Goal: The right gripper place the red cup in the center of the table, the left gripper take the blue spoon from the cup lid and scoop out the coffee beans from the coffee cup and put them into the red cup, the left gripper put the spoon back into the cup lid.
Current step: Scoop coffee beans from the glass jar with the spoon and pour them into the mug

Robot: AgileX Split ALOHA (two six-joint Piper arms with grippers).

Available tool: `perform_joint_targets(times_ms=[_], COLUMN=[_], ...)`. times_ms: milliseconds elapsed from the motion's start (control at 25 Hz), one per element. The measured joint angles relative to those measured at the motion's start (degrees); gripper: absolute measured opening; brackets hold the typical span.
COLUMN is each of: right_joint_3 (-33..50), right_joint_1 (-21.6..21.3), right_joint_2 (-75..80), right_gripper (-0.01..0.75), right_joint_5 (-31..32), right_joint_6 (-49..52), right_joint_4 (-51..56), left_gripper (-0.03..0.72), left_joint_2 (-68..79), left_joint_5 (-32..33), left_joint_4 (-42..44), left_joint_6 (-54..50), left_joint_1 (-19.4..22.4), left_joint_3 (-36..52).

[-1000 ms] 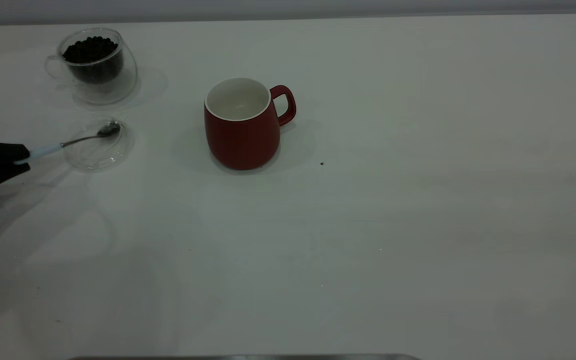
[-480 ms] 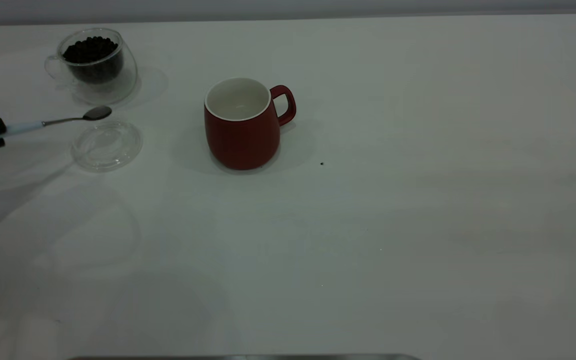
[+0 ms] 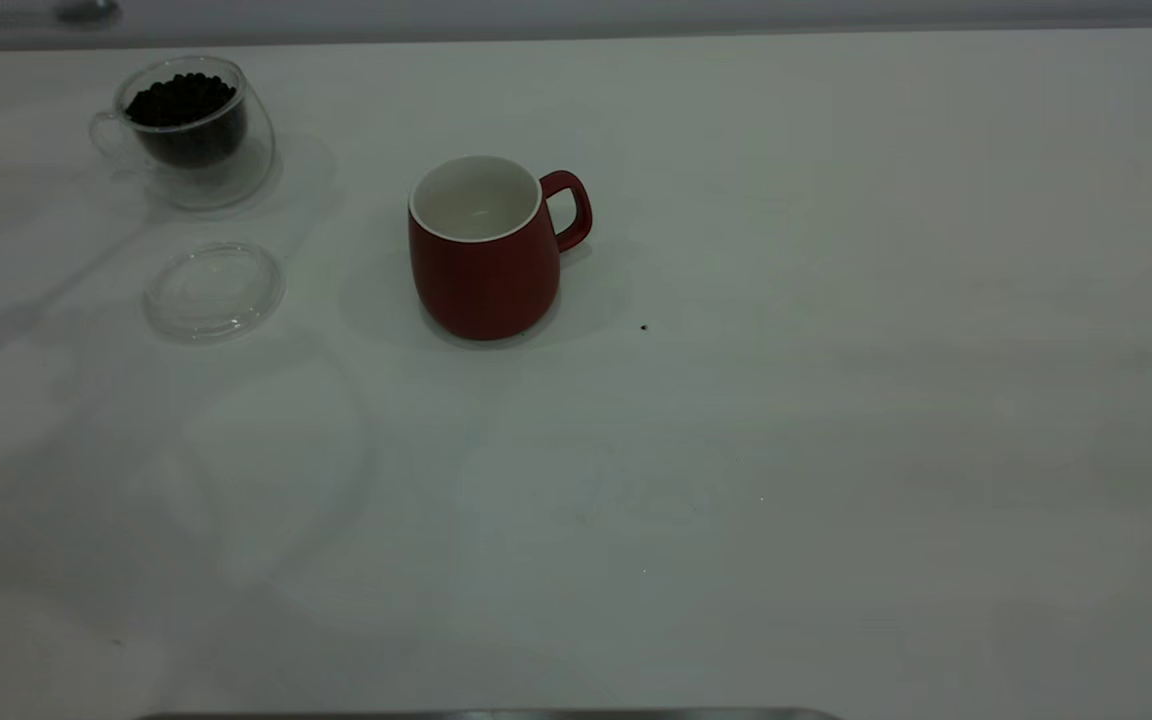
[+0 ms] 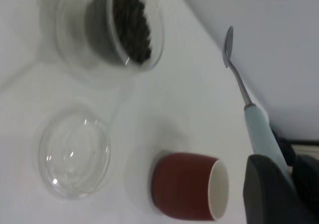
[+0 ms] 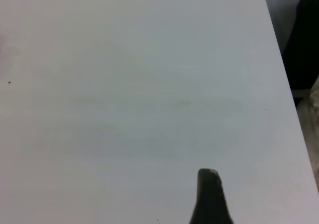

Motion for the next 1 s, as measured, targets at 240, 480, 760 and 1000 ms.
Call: perform_joint_targets(times_ms=[240, 480, 760, 1000], right_joint_3=[0.0, 0.0, 0.0, 0.0], right_joint_1=[0.0, 0.0, 0.0, 0.0], right_joint_2=[0.0, 0.0, 0.0, 0.0], right_gripper=[0.574, 0.574, 0.574, 0.574], right_joint_5=[0.0, 0.0, 0.0, 0.0], right_joint_6=[0.0, 0.0, 0.0, 0.0], right_joint_4=[0.0, 0.0, 0.0, 0.0], left_gripper=[0.124, 0.124, 0.124, 0.124], left_joint_2=[2.6, 12.2, 22.5, 25.4], left_joint_5=[-2.1, -1.8, -2.2, -3.1], left_joint_4=[18.5, 23.9, 19.7, 16.7], left_joint_6=[-17.5, -23.0, -23.7, -17.4], left_joint_1=[-3.3, -8.2, -10.9, -11.3], left_joint_3=[-15.5, -28.4, -34.8, -35.1])
